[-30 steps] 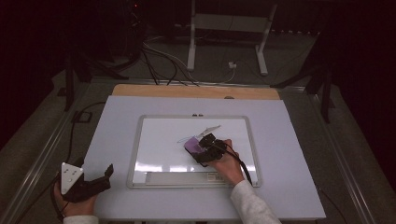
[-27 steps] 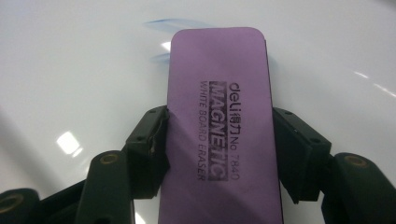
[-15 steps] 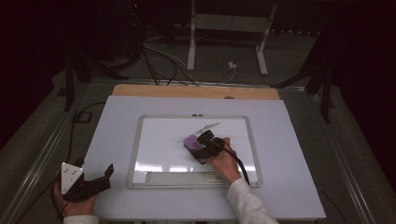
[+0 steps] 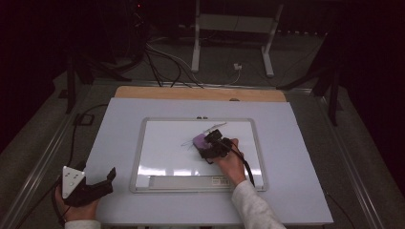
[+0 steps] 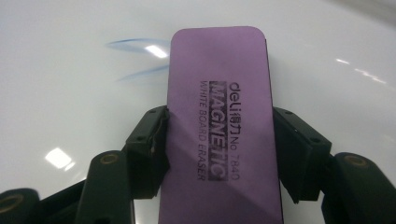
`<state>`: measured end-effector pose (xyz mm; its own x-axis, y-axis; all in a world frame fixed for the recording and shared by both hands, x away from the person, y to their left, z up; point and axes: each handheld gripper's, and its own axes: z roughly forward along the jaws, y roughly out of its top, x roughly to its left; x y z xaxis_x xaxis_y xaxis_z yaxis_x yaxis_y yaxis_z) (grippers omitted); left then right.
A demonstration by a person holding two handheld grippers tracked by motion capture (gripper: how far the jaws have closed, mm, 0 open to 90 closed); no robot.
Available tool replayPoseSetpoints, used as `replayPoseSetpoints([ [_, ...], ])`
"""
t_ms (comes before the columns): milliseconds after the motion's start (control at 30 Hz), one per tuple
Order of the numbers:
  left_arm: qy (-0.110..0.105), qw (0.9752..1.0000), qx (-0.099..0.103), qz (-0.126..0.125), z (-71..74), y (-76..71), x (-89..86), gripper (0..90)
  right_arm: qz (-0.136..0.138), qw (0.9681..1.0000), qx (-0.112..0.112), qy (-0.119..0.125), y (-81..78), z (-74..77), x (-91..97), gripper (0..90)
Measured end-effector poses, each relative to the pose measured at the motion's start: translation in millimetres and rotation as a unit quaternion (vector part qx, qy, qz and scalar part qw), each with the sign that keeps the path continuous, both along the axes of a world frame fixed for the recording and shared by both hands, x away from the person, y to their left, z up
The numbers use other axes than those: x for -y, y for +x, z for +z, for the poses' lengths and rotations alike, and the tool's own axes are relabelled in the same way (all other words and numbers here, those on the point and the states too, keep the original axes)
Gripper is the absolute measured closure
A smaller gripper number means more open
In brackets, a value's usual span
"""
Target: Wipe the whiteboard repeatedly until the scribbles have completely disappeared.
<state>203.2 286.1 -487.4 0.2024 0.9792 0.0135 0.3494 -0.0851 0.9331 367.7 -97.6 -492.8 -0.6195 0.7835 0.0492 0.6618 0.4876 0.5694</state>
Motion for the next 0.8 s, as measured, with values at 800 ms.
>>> replayPoseSetpoints([
  [800,0.001,1.0000,-0.001,-0.001,-0.1,-0.5,-0.4,0.5,0.047,0.9988,-0.004,0.011,-2.1,-1.2,-24.4,41.2],
])
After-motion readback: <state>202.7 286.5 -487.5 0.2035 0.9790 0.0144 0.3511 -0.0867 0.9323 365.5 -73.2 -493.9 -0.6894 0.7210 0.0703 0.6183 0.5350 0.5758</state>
